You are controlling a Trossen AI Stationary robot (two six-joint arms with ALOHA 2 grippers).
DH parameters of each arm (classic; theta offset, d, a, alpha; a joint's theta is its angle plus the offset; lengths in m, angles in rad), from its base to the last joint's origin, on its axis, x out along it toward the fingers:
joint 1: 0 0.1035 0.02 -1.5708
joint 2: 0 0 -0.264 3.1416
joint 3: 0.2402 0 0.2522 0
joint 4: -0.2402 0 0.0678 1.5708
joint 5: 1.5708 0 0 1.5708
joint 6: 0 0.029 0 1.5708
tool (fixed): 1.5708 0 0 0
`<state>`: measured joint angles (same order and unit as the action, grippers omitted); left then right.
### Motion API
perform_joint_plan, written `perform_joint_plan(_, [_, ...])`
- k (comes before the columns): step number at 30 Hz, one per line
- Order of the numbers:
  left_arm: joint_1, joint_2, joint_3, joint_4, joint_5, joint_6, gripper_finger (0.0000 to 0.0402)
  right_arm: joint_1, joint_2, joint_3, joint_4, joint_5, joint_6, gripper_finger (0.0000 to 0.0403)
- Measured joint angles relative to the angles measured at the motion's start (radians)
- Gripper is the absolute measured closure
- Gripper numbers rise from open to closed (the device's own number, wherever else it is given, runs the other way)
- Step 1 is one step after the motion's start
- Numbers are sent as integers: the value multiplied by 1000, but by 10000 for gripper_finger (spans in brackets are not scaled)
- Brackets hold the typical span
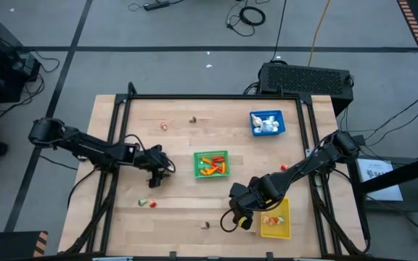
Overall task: Sort produce into baskets
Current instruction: Put the green mushroom into the yellow bin
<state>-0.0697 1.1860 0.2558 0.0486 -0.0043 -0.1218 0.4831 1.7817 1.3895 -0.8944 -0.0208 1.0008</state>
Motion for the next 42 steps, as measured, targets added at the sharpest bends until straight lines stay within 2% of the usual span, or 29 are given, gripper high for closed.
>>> perform_joint_plan(4, [0,31,3,7,-37,-1,156,0,0,0,0,0,0,211])
perform_joint_plan(15, [0,46,3,17,-41,2,160,0,0,0,1,1,0,211])
perform_joint_plan(19, [1,46,3,17,-38,6,197,0,0,0,2,34,-8,211])
perform_joint_plan(25, [1,47,2,20,-37,27,281,0,0,0,38,113,-70,211])
perform_joint_plan(28, [2,47,2,26,-37,28,304,0,0,0,79,171,-119,211])
perform_joint_plan(32, [2,42,23,64,9,26,299,0,5,0,178,320,-273,211])
perform_joint_plan(36, [-5,36,51,291,225,34,279,-5,33,0,359,444,-550,211])
perform_joint_plan(39, [-29,36,50,461,332,54,277,-16,63,1,532,462,-824,211])
perform_joint_plan(42, [-55,36,51,548,343,53,276,-34,100,1,706,465,-1075,211])
